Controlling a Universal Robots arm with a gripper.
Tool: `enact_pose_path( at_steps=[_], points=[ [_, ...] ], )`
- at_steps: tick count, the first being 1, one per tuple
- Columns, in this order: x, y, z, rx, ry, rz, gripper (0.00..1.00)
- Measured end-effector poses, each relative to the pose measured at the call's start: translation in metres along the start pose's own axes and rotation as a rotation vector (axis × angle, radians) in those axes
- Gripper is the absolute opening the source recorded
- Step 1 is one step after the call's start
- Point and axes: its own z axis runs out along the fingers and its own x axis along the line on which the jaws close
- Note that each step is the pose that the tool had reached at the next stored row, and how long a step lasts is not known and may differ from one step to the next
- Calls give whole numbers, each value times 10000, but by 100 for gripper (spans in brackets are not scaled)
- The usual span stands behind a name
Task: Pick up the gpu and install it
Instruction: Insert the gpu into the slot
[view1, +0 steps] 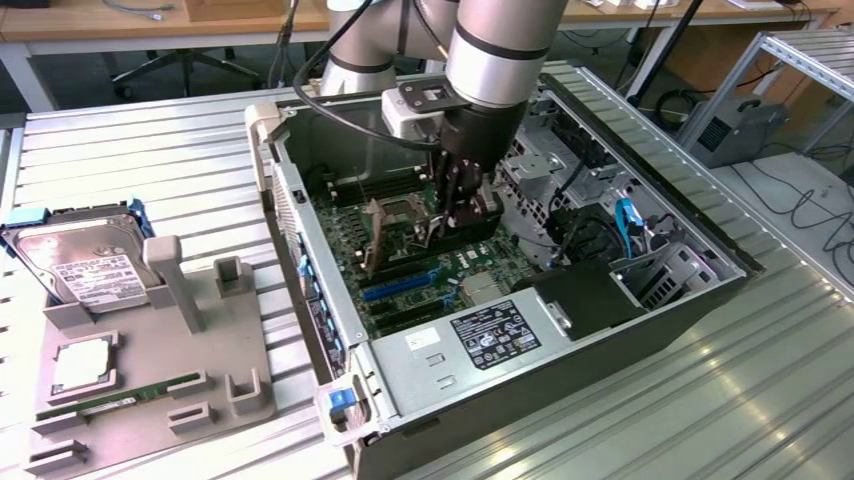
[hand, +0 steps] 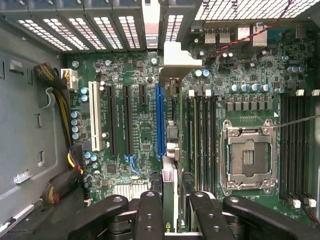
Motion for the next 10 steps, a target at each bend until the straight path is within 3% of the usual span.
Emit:
enact_pose_path(
  at_steps=[10],
  points=[
    [34, 118, 12, 0, 1, 0, 26]
  ],
)
